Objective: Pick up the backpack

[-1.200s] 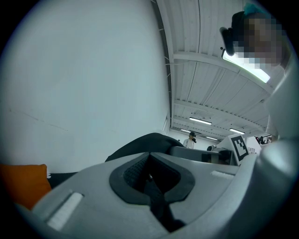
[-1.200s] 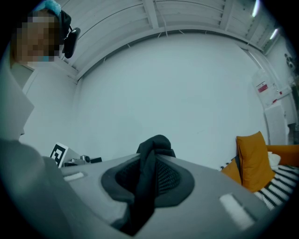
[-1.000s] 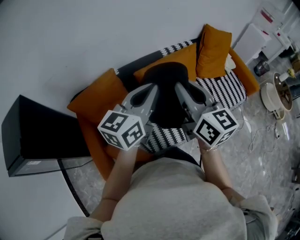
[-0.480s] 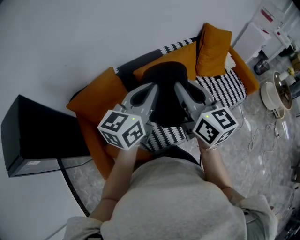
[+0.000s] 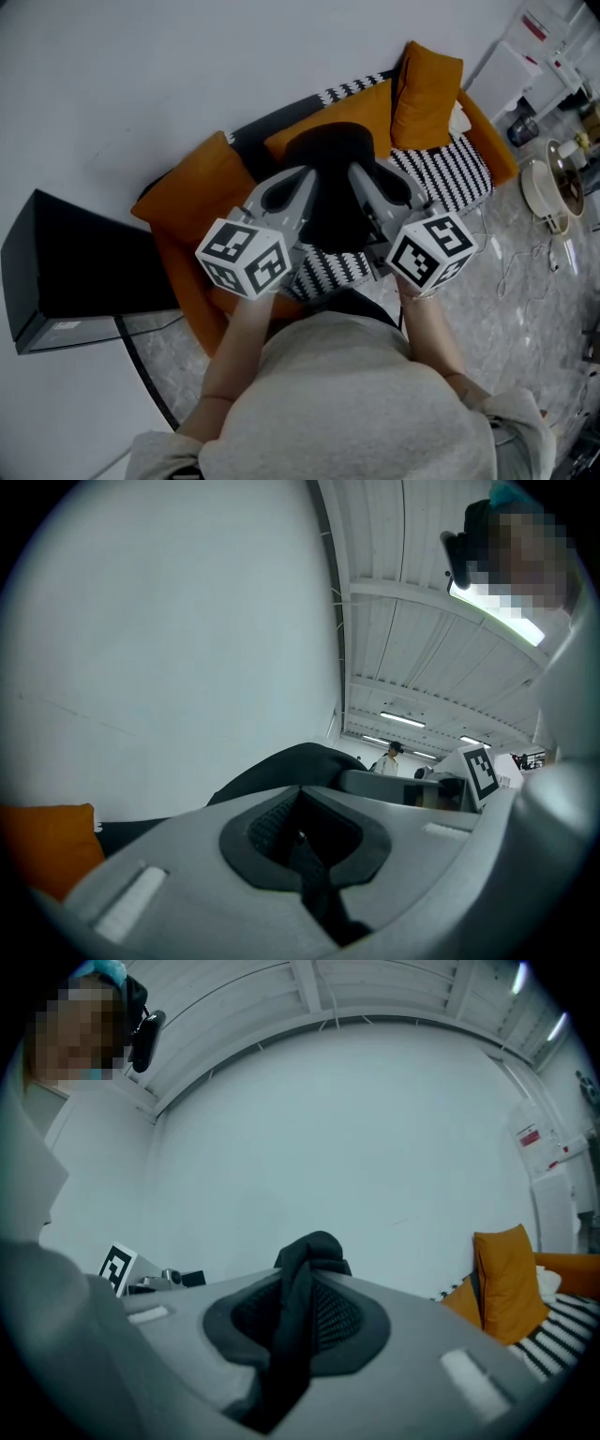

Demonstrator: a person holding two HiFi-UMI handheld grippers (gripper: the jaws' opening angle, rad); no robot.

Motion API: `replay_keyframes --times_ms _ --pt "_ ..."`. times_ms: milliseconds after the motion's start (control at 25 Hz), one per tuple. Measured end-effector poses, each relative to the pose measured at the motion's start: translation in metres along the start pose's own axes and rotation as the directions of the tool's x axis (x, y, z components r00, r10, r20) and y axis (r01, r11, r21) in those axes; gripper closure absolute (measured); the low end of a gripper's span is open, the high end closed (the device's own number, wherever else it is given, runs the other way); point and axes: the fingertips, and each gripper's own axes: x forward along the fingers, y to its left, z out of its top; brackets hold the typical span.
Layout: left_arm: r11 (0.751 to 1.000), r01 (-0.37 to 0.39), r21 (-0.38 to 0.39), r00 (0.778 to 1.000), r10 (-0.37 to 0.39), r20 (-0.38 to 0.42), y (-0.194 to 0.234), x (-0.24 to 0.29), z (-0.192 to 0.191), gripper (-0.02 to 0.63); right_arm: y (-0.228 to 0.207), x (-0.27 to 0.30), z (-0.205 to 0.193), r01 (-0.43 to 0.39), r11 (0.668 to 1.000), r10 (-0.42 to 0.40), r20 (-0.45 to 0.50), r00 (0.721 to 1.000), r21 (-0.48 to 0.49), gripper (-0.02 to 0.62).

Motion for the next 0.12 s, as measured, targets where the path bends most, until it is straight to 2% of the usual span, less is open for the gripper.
replay_keyframes --times_ms 120 --pt "1.0 0.001 0.005 1.0 -0.001 -0.007 0.0012 0.0025 -0.0012 0.601 -0.0015 0.0009 0.0008 0.007 1.0 -0.007 0.003 1.0 -0.002 0.535"
